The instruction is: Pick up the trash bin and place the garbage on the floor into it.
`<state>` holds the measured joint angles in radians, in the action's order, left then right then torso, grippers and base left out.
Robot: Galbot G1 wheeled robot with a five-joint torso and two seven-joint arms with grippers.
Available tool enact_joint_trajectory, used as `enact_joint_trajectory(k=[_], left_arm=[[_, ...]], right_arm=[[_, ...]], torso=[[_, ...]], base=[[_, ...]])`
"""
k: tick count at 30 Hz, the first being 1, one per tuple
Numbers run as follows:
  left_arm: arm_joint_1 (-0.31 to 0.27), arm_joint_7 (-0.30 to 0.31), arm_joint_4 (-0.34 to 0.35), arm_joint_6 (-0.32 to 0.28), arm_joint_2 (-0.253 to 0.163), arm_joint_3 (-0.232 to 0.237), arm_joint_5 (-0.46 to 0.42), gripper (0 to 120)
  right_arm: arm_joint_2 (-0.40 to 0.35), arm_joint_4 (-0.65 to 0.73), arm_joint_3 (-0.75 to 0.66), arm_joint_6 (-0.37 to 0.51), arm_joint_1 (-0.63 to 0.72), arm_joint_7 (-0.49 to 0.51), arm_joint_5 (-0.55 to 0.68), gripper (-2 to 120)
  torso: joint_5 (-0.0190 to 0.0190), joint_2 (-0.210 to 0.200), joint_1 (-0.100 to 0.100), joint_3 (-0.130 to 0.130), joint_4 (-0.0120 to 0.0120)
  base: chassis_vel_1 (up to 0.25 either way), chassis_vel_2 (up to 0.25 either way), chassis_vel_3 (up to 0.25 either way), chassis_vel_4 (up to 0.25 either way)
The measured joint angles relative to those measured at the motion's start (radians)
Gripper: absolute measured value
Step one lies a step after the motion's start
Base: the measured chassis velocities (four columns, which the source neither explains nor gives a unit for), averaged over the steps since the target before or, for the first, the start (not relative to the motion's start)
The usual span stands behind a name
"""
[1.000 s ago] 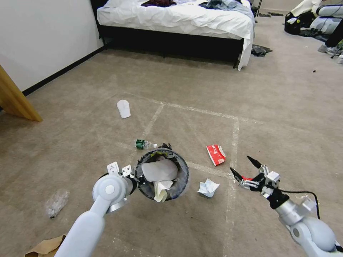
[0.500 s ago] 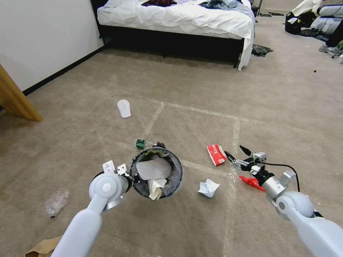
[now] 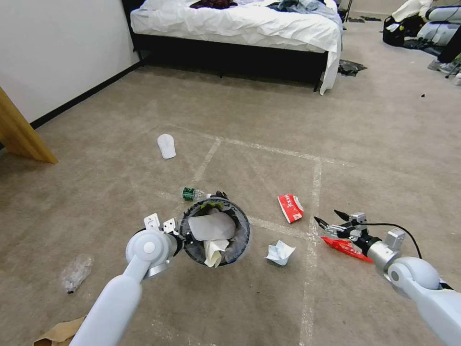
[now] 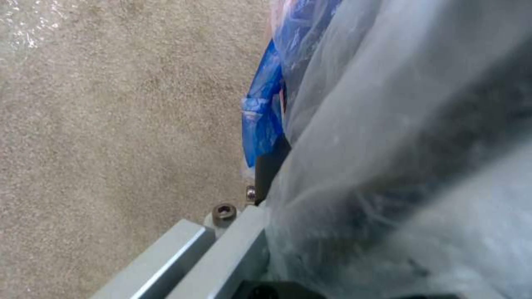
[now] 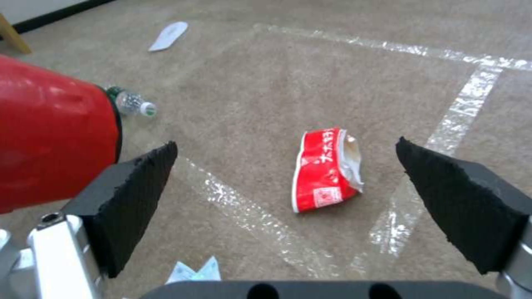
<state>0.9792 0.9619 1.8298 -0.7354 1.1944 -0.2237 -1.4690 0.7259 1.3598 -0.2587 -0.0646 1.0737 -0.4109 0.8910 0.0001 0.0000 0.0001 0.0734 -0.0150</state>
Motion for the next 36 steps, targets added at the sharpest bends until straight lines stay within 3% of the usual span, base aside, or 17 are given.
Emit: enact_joint_trajectory(k=[16, 24, 36], left_arm=[[0.014, -0.002, 0.008, 0.0, 0.016, 0.003, 0.008, 0], [0.027, -0.007, 0.008, 0.0, 0.026, -0.004, 0.023, 0], [0.043, -0.025, 0.002, 0.0, 0.048, -0.011, 0.055, 0]], right_arm=[[0.055, -0.151, 0.133, 0.003, -0.119, -0.057, -0.045, 100], [0.08, -0.241, 0.239, 0.063, -0.197, -0.091, -0.055, 100], [0.149, -0.342, 0.375, 0.084, -0.316, -0.145, -0.088, 100]], torso=[[-0.0002, 0.0, 0.0, 0.0, 0.0001], [-0.0001, 0.0, 0.0, 0.0, 0.0001], [0.0, 0.0, 0.0, 0.0, 0.0001]], base=[[0.0, 0.0, 0.0, 0.0], [0.0, 0.0, 0.0, 0.0], [0.0, 0.0, 0.0, 0.0]])
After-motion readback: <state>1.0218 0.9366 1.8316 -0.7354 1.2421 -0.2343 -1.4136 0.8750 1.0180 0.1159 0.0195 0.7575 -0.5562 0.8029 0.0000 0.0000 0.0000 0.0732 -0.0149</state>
